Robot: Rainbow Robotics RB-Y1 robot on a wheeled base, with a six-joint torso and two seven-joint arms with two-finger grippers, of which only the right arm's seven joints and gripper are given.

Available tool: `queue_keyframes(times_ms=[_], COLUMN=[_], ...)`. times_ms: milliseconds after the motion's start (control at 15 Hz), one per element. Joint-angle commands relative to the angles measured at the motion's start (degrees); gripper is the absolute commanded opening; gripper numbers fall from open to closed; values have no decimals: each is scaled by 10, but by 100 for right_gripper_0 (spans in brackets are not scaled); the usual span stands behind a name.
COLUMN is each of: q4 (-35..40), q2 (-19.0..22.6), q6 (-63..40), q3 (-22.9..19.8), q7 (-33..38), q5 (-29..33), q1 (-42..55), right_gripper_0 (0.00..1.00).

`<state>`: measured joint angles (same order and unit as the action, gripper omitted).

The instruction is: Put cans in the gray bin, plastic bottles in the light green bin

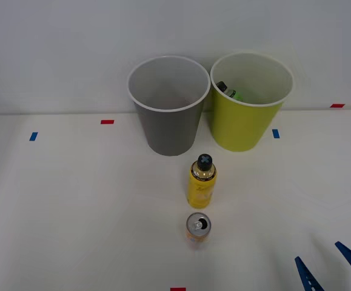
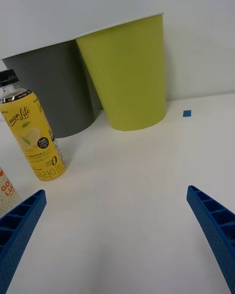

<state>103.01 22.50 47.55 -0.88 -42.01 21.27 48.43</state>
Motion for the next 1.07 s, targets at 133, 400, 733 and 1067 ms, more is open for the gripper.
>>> queue_keyframes(times_ms=[133, 400, 733, 1067], q4=[0, 0, 0, -21], q2=[0, 0, 0, -4], q6=[0, 0, 0, -8], q3=[0, 0, 0, 10], q7=[0, 0, 0, 0], q5=[0, 0, 0, 4], q1=[0, 0, 0, -4], right_gripper_0=[100, 100, 100, 100])
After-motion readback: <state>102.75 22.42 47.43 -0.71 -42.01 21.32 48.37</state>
